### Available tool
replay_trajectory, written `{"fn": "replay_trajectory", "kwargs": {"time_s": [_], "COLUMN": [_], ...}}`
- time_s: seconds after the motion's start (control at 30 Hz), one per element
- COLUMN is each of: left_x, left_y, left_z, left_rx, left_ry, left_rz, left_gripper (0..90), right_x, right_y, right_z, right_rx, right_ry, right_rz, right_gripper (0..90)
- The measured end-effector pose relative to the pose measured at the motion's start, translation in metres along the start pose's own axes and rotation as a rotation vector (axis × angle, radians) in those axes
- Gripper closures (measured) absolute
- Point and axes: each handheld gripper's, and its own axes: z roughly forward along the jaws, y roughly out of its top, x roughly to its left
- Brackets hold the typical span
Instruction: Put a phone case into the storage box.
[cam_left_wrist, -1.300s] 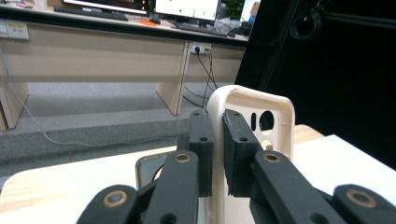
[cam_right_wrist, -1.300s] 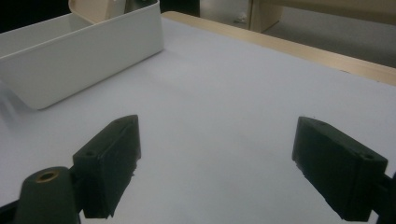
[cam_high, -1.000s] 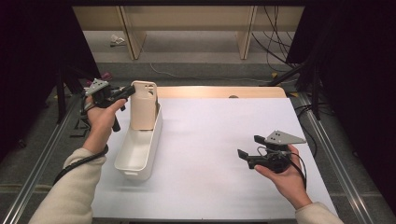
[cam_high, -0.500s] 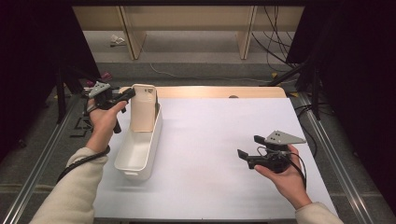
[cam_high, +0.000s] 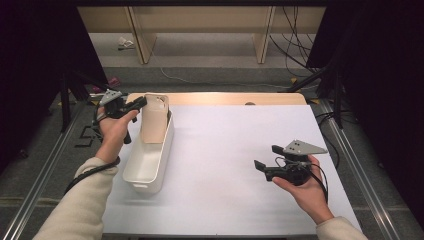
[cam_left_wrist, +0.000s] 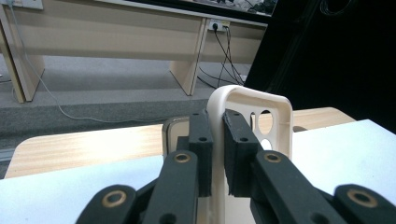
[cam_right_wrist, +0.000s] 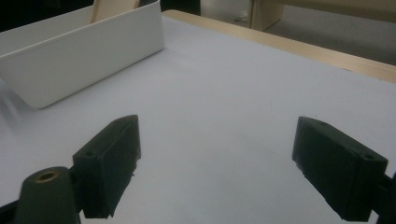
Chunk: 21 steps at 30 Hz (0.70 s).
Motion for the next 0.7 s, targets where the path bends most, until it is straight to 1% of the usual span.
{"fn": "replay_trajectory", "kwargs": {"time_s": [0.7], "left_x": [0.006], "left_y": [-0.011], "left_z": [0.007], "left_rx": [0.022], "left_ry": [0.014], "left_rz": [-0.018], "left_gripper": [82.2], "right_x": [0.0], "right_y": [0.0], "right_z": [0.001], "right_rx": [0.0], "right_ry": [0.002], "right_rz": [0.004], "right_gripper": [16.2]}}
